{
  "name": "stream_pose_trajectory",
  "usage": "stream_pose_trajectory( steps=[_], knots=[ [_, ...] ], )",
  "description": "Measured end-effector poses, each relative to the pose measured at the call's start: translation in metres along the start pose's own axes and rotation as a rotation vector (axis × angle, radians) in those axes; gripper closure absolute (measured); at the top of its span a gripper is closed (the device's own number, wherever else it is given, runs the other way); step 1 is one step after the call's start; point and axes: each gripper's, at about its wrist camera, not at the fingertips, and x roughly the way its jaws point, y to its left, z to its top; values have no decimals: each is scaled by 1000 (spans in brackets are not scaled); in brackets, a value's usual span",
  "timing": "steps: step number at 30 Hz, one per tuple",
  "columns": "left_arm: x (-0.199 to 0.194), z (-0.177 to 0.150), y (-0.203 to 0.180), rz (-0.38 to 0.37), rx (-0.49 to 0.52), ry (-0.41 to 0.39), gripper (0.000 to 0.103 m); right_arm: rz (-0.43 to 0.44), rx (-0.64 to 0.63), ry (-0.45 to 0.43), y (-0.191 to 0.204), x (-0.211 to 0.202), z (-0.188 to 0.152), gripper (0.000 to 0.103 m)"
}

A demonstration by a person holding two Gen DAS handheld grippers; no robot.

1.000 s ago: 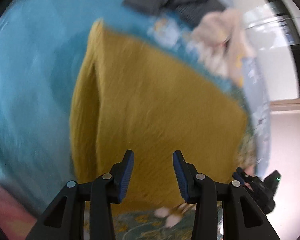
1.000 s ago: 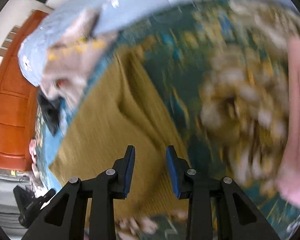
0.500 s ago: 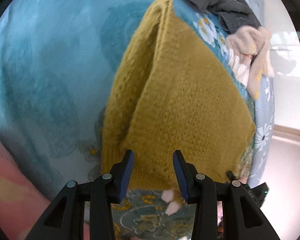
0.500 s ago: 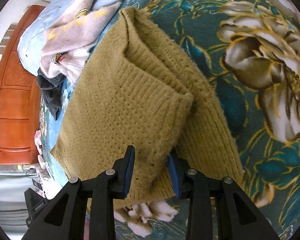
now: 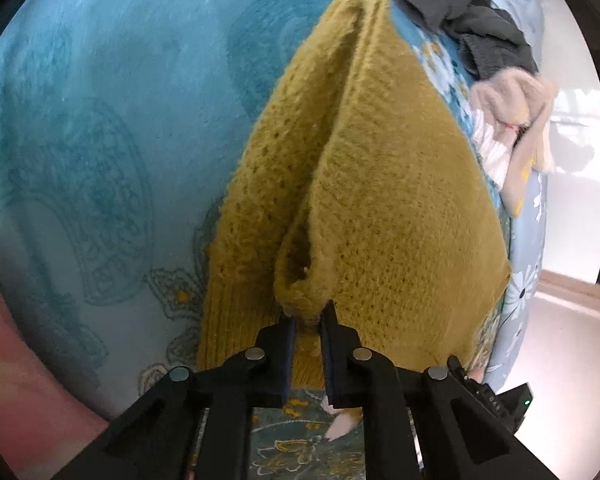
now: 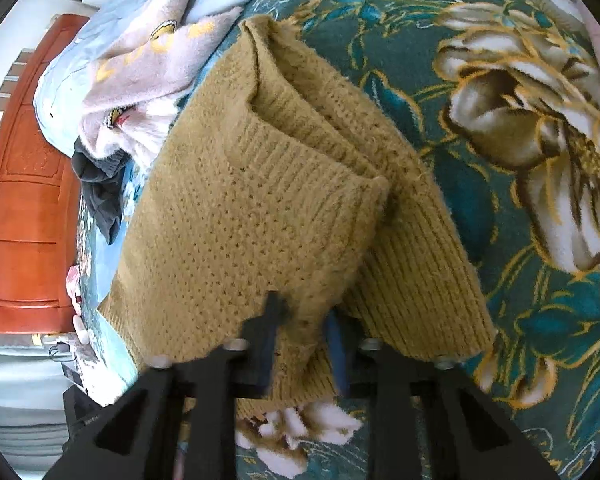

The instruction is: Fold clothes

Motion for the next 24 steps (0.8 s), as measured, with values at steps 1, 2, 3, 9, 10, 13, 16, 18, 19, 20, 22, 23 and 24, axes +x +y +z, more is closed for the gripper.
stream_pose_trajectory(
  steps=[1,2,3,9,10,13,16,18,19,20,22,23,24],
  knots=[
    [-1,-3,-4,15,19,4,92,-6,-7,-8,2,-2,-1,93],
    [-2,-6,-7,31,38,11,92,-12,-13,-17,3,-4,-1,94],
    [-2,-8,-10,47,51,19,92,-19,-20,-25,5,-7,-2,94],
    [8,-11,-12,107,61,57,92,-77,-26,-5,6,1,-3,94],
    [9,-11,-12,106,60,59,92,-84,-18,3,5,5,-3,94],
    [10,-9,-11,94,50,64,90,-86,-14,9,4,10,-3,94],
    [5,-7,-9,56,18,52,88,-94,-31,12,7,10,-2,94],
    [1,-5,-4,24,-21,43,87,-78,-16,18,5,8,-1,93],
    [-1,-5,-3,20,-33,35,86,-74,-8,19,2,6,-1,93],
    [-3,-4,-1,20,-43,27,86,-70,-1,20,-2,3,-1,92],
    [-5,-5,-3,36,-45,13,85,-77,13,11,-10,-3,0,91],
    [-7,-5,-5,49,-42,2,85,-85,20,2,-14,-7,0,89],
    [-10,-5,-6,60,-40,-15,84,-94,27,-6,-17,-10,1,89]
  ],
)
